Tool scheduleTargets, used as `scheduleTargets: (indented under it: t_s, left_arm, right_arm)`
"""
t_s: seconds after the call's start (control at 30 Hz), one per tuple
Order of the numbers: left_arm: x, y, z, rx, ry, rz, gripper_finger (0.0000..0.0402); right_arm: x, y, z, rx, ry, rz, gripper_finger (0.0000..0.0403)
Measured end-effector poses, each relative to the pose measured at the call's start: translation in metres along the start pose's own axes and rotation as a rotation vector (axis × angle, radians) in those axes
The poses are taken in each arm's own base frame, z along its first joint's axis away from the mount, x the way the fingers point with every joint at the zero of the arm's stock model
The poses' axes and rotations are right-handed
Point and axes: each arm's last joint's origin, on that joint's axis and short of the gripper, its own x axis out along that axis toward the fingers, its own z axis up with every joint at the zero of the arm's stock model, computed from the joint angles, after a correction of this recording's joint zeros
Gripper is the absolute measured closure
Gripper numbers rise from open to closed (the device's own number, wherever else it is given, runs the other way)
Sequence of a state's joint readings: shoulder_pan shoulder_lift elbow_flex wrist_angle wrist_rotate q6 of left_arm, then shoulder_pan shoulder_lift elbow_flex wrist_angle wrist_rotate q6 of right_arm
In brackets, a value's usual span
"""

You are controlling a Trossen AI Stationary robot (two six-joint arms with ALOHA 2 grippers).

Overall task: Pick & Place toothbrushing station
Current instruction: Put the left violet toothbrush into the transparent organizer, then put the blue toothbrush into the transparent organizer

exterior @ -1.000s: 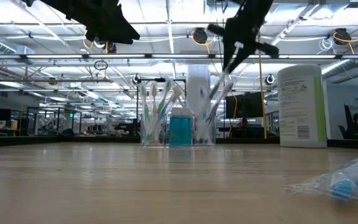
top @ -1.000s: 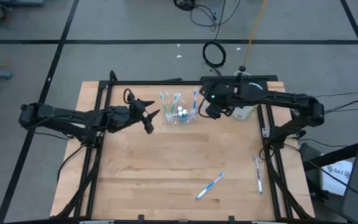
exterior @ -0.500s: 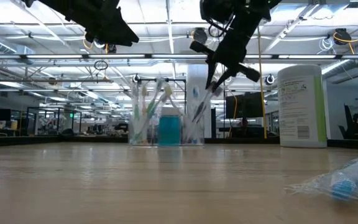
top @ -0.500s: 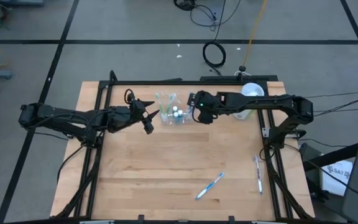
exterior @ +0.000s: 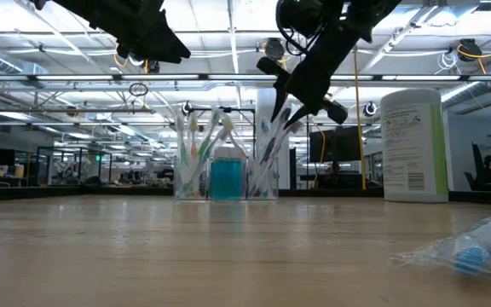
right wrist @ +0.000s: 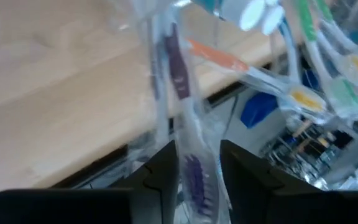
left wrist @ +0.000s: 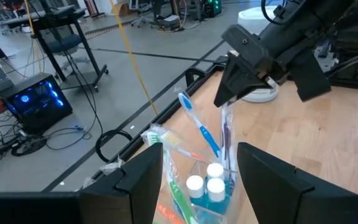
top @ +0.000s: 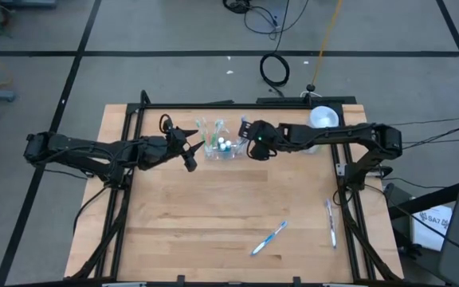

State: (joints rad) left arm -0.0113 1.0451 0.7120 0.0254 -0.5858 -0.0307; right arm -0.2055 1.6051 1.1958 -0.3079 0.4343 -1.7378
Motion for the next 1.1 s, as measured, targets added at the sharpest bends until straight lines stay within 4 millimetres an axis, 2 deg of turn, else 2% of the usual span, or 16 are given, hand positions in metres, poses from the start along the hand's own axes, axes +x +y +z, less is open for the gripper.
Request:
scheduleTargets:
  t_s: [0.37,0.7,0.83,1.1]
  left_arm:
    - [0.0,0.0,0.0,-0.004,0.0,0.0,0.0188]
    - [0.0,0.0,0.0,-0.032,0.0,-0.011,0.0188]
    - [0.0,-0.001,0.0,-0.032,0.001,-0.014,0.0188]
    - [-0.001,-0.002,0.0,-0.033,0.001,-0.05,0.0188]
  right_arm:
    - [-0.012,-0.004,0.017,0.166,0.147,-0.05,0.0277]
    - [-0.026,0.002,0.016,0.398,0.286,-0.033,0.0278]
    - [-0.042,0.008,0.015,0.54,0.273,-0.013,0.0285]
    - [-0.087,0.011,0.016,0.832,0.179,-0.07,0.0295]
